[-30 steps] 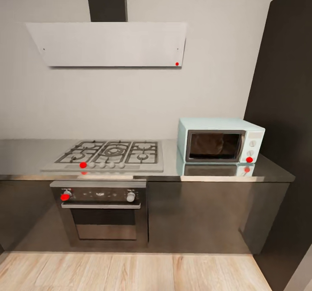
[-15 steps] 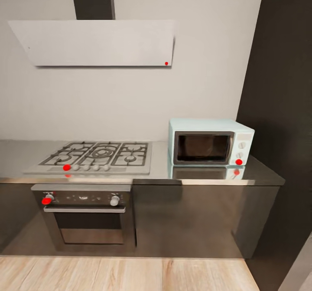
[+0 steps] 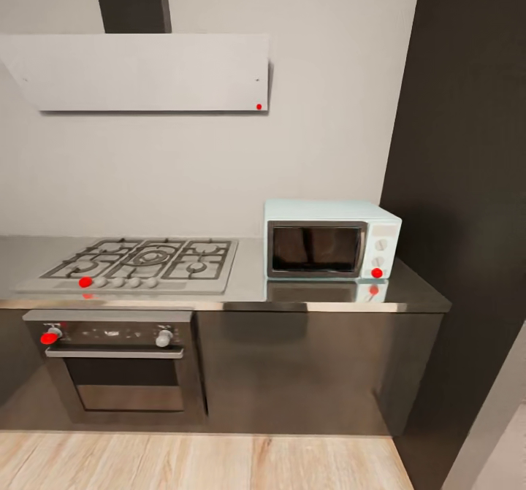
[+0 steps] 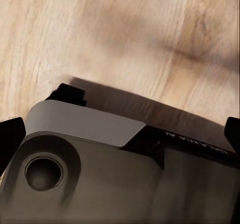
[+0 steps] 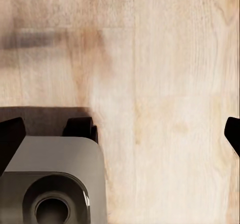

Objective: In the kitchen, take the popcorn bag from the countertop, put it into the microwave, and heat it until the popcorn is cooked so the cooked popcorn ends up inside the bag.

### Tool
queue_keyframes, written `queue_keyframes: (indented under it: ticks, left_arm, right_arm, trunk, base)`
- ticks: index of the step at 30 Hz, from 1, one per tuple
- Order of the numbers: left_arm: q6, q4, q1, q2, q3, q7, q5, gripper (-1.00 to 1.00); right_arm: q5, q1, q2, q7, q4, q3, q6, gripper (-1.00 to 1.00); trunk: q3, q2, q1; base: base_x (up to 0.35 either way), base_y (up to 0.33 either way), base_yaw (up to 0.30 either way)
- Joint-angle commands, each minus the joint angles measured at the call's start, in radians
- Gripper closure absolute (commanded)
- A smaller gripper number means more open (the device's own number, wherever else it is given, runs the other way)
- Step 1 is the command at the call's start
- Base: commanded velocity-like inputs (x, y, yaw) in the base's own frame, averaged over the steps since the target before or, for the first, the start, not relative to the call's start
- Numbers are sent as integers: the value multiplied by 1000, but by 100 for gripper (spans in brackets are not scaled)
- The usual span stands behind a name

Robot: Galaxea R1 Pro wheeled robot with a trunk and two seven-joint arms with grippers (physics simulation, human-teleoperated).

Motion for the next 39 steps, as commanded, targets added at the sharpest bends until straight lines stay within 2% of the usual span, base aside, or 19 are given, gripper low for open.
queue_keyframes:
  ticks: [1,16,25,27,29,30,31,32,33,35,36,37,39]
  left_arm:
    - [-2,0,-1,0,-8,5,7,-100]
    - [0,0,0,1,-8,1,7,-100]
    - [0,0,0,3,-8,0,8,-100]
    - [0,0,0,3,-7,0,8,-100]
    - [0,0,0,3,-7,0,8,-100]
    - [0,0,0,3,-7,0,8,-100]
    - [0,0,0,3,-7,0,8,-100]
    - [0,0,0,3,-7,0,8,-100]
    - [0,0,0,3,-7,0,8,-100]
    - [0,0,0,3,-7,0,8,-100]
    - [0,0,0,3,-7,0,8,-100]
    - [0,0,0,3,-8,0,8,-100]
    - [0,0,0,3,-8,0,8,-100]
  right_arm:
    - [9,-1,-1,2,2,-8,-2,-100]
    - [9,-1,1,5,3,-8,0,-100]
    - [11,-1,4,0,1,-9,-13,-100]
    - [20,-1,10,0,-1,-9,-13,-100]
    - [23,-1,34,1,-5,-10,-12,-100]
    - [24,-1,58,3,-14,-10,-9,-100]
    - [25,-1,92,6,-60,0,-4,-100]
    - [25,-1,108,8,-105,13,-2,-100]
    - [25,-1,127,9,-201,56,6,-100]
    - [24,-1,135,9,-308,108,33,-100]
    - [24,-1,139,9,-401,135,76,-100]
    - [23,-1,141,9,-432,140,91,-100]
    - [20,-1,145,9,-566,155,158,-100]
  trunk:
    - [-1,-1,0]
    - [-1,-1,0]
    - [-1,-1,0]
    - [-1,-1,0]
    - [-1,-1,0]
    - [-1,-1,0]
    - [-1,-1,0]
    - [-1,-1,0]
    - [-1,-1,0]
    - [-1,-1,0]
    - [-1,-1,0]
    - [-1,-1,0]
    - [-1,-1,0]
  base:
    - [0,-285,0]
    - [0,-279,0]
    - [0,-39,0]
    - [0,-1,0]
    - [0,0,0]
    - [0,0,0]
    - [0,0,0]
    - [0,0,0]
    - [0,0,0]
    - [0,0,0]
    - [0,0,0]
    - [0,0,0]
    - [0,0,0]
